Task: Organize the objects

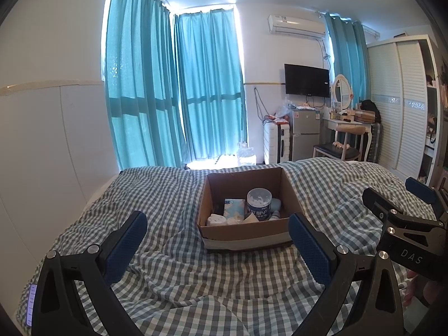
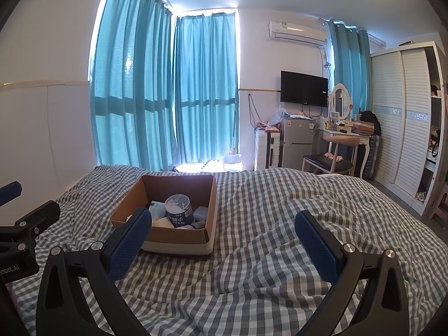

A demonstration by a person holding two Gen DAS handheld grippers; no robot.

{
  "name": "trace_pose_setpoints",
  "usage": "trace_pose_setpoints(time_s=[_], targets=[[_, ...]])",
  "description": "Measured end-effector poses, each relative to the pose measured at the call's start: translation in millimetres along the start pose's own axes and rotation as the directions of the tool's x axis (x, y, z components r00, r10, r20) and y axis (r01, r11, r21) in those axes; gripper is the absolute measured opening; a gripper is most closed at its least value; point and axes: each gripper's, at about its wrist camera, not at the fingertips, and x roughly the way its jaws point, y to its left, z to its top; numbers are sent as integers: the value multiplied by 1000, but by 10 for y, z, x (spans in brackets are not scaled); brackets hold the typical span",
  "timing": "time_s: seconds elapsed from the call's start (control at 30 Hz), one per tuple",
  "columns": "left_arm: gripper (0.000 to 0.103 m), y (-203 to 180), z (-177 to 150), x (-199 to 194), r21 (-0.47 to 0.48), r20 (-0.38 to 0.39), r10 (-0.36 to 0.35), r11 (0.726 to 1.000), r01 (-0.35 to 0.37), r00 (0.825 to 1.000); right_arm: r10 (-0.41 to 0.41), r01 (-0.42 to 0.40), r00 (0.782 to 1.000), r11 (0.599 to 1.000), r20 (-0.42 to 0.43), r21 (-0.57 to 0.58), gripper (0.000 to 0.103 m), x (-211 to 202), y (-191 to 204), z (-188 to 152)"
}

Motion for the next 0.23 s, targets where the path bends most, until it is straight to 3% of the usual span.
trace_pose_setpoints(time_s=[0.23], targets=[[103, 29, -15, -13, -19, 2, 13, 1000, -13, 1000, 3, -3, 1000, 1000, -2, -3, 103, 4, 0, -8]])
